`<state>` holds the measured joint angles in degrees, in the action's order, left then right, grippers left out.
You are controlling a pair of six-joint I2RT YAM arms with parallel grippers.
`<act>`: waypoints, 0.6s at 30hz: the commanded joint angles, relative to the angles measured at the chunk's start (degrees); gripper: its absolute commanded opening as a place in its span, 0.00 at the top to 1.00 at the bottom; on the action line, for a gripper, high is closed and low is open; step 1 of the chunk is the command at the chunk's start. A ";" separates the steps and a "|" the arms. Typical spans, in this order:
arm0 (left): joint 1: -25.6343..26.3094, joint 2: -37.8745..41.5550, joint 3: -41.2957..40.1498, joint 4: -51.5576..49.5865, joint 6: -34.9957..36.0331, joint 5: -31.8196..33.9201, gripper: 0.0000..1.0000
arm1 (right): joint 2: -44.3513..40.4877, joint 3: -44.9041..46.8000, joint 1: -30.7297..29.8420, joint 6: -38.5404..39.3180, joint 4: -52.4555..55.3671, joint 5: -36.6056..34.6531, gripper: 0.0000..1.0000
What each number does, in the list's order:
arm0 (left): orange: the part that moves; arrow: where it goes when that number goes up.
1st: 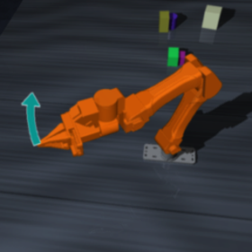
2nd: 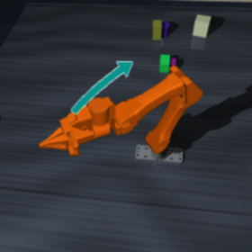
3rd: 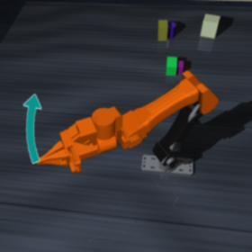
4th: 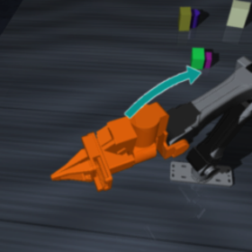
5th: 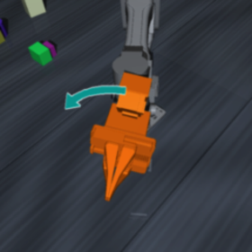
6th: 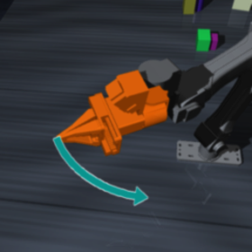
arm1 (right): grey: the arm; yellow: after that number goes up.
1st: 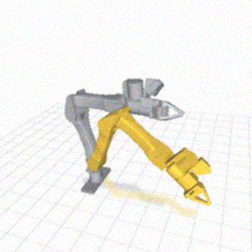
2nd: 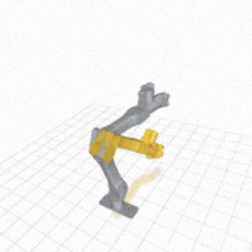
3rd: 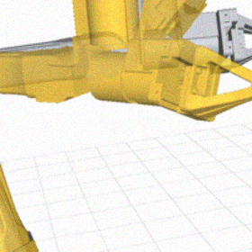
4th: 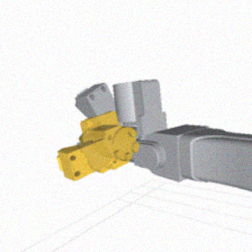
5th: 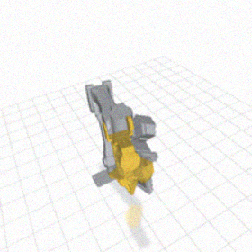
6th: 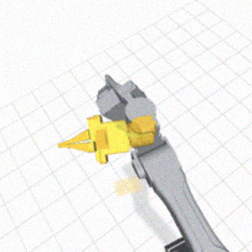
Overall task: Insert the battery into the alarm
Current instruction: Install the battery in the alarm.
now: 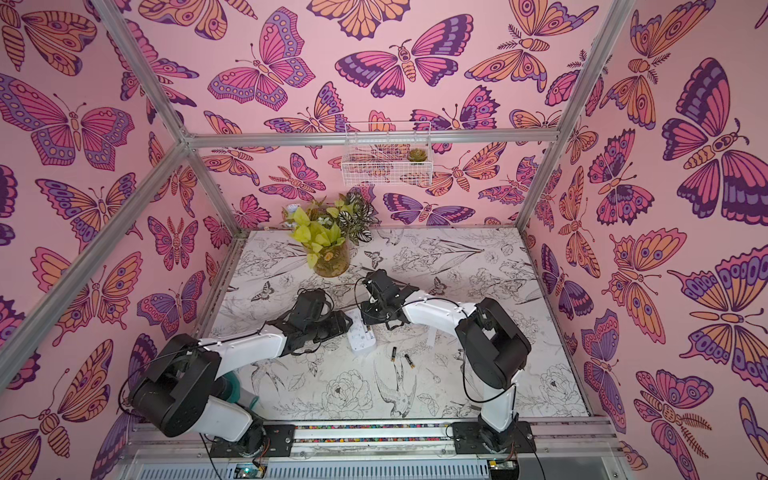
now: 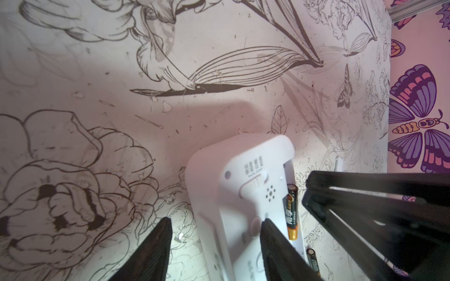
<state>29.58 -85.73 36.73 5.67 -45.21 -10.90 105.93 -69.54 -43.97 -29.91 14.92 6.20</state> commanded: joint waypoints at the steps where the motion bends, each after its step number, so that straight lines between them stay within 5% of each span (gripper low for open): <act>1: -0.43 -0.66 -0.41 -1.36 0.87 0.34 0.39 | 0.48 1.26 0.07 1.47 0.18 0.09 0.79; 10: -0.40 -0.67 -0.43 -1.54 0.91 0.61 0.39 | 0.55 1.60 0.08 1.97 0.29 -0.69 0.84; 18: -0.40 -0.14 0.25 -1.89 1.18 0.55 0.39 | -5.25 3.31 -0.08 3.19 0.17 -1.80 0.75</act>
<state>29.58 -85.73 36.73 5.45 -45.19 -10.68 104.57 -67.26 -43.99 -28.14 14.35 5.63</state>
